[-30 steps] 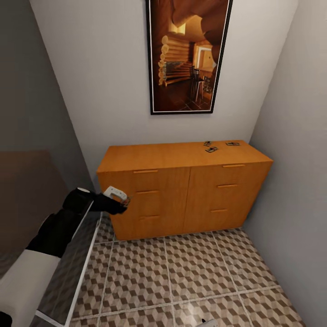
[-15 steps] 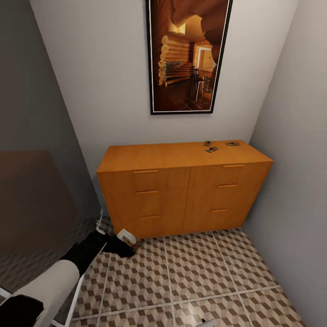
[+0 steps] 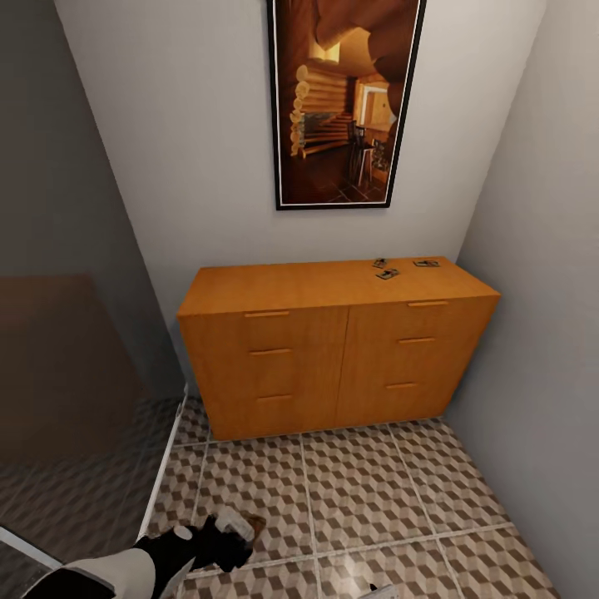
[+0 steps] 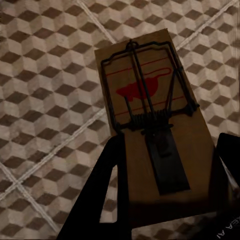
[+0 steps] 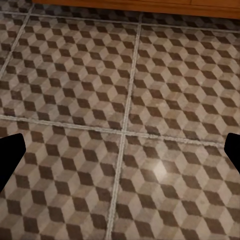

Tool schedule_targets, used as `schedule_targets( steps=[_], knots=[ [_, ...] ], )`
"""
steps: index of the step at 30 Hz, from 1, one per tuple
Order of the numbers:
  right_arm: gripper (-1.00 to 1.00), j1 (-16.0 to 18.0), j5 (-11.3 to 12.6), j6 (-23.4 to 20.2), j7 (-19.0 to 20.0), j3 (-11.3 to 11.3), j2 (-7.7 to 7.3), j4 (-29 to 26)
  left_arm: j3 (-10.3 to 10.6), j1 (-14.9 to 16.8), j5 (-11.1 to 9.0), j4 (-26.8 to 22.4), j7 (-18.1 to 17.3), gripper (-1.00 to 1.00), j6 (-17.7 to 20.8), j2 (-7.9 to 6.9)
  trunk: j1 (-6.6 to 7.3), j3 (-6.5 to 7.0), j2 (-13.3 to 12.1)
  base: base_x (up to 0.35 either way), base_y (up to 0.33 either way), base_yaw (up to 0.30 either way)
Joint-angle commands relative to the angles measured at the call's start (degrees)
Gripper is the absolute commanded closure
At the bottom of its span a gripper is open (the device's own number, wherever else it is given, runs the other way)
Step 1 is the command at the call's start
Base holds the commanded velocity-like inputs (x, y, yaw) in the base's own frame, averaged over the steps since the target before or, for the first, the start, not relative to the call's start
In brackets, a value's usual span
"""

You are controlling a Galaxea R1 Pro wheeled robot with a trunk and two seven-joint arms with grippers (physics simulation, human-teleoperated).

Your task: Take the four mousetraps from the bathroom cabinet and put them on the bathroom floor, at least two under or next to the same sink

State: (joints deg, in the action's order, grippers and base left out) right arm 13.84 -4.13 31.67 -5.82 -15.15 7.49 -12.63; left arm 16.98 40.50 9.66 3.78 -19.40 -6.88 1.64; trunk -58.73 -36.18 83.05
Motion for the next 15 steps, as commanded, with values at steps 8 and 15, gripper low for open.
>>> schedule_targets(
  steps=[8, 15],
  knots=[
    [-1.00, 0.04, -0.44, 0.36, -0.64, -0.22, -0.26, 0.06, -0.38, -10.48, -7.01, 0.68, 2.24, 1.00, -24.60, -3.51, 0.00, -0.05, 0.03, 0.000, 0.000, 0.000],
    [-1.00, 0.04, -0.58, 0.69, -0.81, -0.10, -0.52, 0.00, -0.45, -16.83, -17.17, 0.72, 5.50, 1.00, -35.30, -5.66, 0.00, -0.05, 0.03, 0.000, 0.000, 0.000]
  ],
)
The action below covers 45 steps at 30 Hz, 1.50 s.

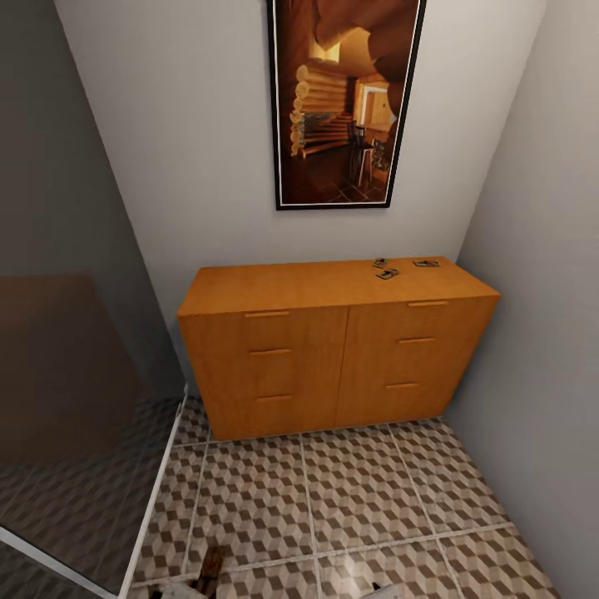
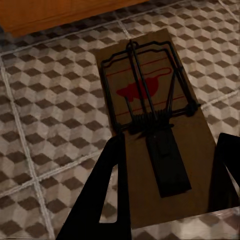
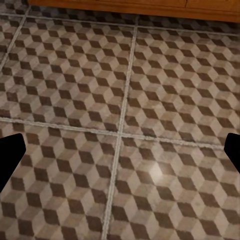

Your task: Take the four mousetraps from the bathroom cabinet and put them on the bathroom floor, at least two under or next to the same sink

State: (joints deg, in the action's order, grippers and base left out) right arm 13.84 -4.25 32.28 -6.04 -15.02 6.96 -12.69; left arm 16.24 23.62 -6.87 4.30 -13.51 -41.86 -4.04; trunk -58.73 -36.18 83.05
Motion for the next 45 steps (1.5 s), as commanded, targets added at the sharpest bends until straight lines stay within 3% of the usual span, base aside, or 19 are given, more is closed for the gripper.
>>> schedule_targets(
  steps=[1, 5, 7, 13, 22, 45],
  knots=[
    [-1.00, 0.04, -0.44, 0.10, -0.60, -0.22, -0.06, 0.05, 0.29, -0.43, -1.11, 0.19, -0.10, 1.00, -1.06, -0.06, 0.00, -0.04, 0.03, 0.000, 0.000, 0.000],
    [-1.00, 0.04, -0.47, 0.16, -0.66, -0.19, -0.47, -0.01, 0.34, -2.44, -2.70, 0.19, 3.08, 1.00, -3.52, -0.26, 0.00, -0.04, 0.03, 0.000, 0.000, 0.000],
    [-1.00, 0.04, -0.48, 0.20, -0.70, -0.17, -0.83, -0.05, 0.36, -3.26, -3.33, 0.18, 6.81, 1.00, -5.73, -0.27, 0.00, -0.04, 0.03, 0.000, 0.000, 0.000],
    [-1.00, 0.04, -0.49, 1.35, -0.76, -0.11, -2.11, -0.20, 0.37, -4.12, -3.71, 0.18, 11.30, 1.00, -9.08, -0.27, 0.00, -0.04, 0.03, 0.000, 0.000, 0.000],
    [-1.00, 0.04, -0.41, 4.00, -1.86, -0.04, -3.56, -0.23, 0.37, -4.35, -3.77, 0.18, 12.06, 1.00, -9.54, -0.08, 0.00, -0.04, 0.03, 0.000, 0.000, 0.000],
    [-1.00, 0.04, -0.32, 4.19, -2.84, -0.18, -3.63, -0.14, 0.37, -4.37, -3.77, 0.18, 12.16, 1.00, -9.30, 0.92, 0.00, -0.04, 0.03, 0.000, 0.000, 0.000]
  ],
)
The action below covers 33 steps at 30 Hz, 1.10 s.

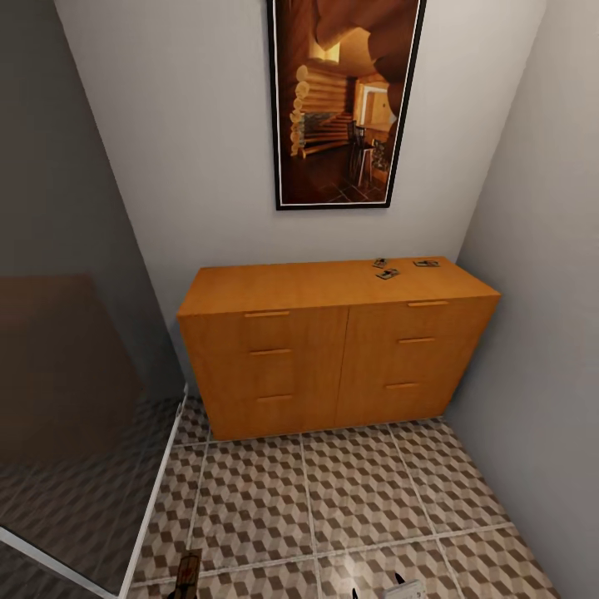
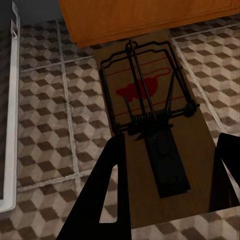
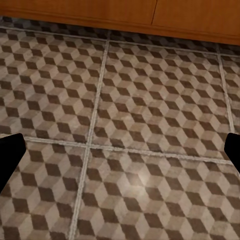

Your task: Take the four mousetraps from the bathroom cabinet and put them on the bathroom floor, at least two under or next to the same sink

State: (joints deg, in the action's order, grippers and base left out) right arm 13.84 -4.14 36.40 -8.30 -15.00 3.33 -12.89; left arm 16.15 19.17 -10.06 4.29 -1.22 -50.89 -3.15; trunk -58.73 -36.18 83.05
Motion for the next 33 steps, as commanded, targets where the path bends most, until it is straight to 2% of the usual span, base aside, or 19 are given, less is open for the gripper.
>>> schedule_targets(
  steps=[1, 33],
  knots=[
    [-1.00, 0.04, -0.44, 0.07, -0.58, -0.20, 0.00, 0.06, 0.47, 0.08, -0.57, 0.19, -0.12, 1.00, -0.28, 0.05, 0.00, -0.05, 0.03, 0.000, 0.000, 0.000],
    [-1.00, 0.04, -0.43, -0.06, -0.72, 0.03, -0.03, 0.06, 0.47, 0.08, -0.57, 0.19, -0.09, 1.00, 0.39, 1.09, 0.00, -0.05, 0.03, 0.000, 0.000, 0.000]
  ],
)
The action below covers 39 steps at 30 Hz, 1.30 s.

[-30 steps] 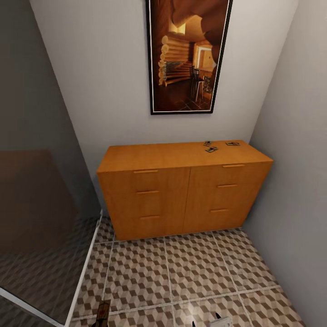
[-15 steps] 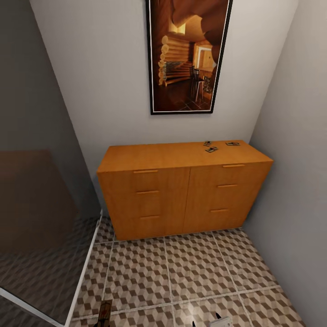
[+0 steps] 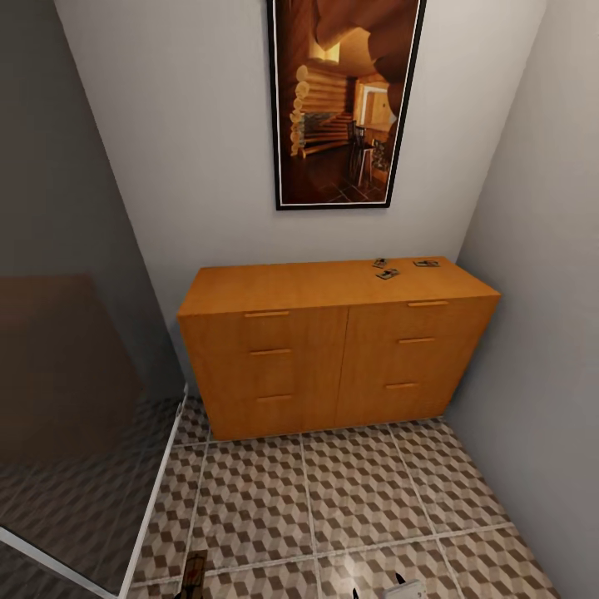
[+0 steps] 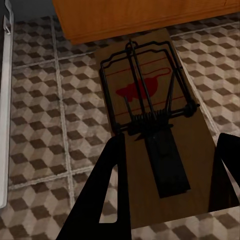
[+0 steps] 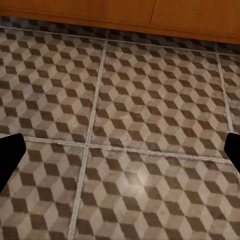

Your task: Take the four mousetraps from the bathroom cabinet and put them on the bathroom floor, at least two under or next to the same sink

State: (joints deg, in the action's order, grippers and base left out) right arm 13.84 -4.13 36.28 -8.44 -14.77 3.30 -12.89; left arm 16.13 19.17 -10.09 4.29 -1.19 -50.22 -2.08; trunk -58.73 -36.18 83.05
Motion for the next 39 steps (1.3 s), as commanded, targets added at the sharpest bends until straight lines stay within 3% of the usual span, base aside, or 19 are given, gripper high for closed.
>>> schedule_targets(
  steps=[1, 19, 23, 26, 29, 33, 39],
  knots=[
    [-1.00, 0.04, -0.42, 0.02, -0.58, -0.19, 0.00, 0.06, 0.49, 0.08, -0.55, 0.19, -0.12, 1.00, -0.26, 0.03, 0.00, -0.05, 0.03, 0.000, 0.000, 0.000],
    [-1.00, 0.04, -0.29, -0.41, -0.67, 0.12, -0.03, -0.25, 0.49, 0.08, -0.55, 0.19, -0.12, 1.00, 0.20, 0.10, 0.00, -0.05, 0.03, 0.000, 0.000, 0.000],
    [-1.00, 0.04, -0.14, -1.01, -2.38, 0.42, -0.18, -1.42, 0.49, 0.08, -0.55, 0.19, -0.12, 1.00, 0.21, 0.32, 0.00, -0.05, 0.03, 0.000, 0.000, 0.000],
    [-1.00, 0.04, -0.11, -3.57, -5.35, 0.49, -0.36, -4.45, 0.49, 0.08, -0.55, 0.19, -0.12, 1.00, 0.22, 0.37, 0.00, -0.05, 0.03, 0.000, 0.000, 0.000],
    [-1.00, 0.04, -0.09, -10.12, -8.30, 0.52, -0.52, -10.53, 0.49, 0.08, -0.55, 0.19, -0.12, 1.00, 0.48, 0.47, 0.00, -0.05, 0.03, 0.000, 0.000, 0.000],
    [-1.00, 0.04, -0.09, -18.20, -9.47, 0.53, -0.63, -18.64, 0.49, 0.08, -0.55, 0.19, -0.16, 1.00, 1.52, 0.58, 0.00, -0.05, 0.03, 0.000, 0.000, 0.000],
    [-1.00, 0.04, -0.08, -25.90, -10.03, 0.53, -0.76, -29.50, 0.49, 0.08, -0.55, 0.19, -0.21, 1.00, 2.50, 0.66, 0.00, -0.05, 0.03, 0.000, 0.000, 0.000]
  ],
)
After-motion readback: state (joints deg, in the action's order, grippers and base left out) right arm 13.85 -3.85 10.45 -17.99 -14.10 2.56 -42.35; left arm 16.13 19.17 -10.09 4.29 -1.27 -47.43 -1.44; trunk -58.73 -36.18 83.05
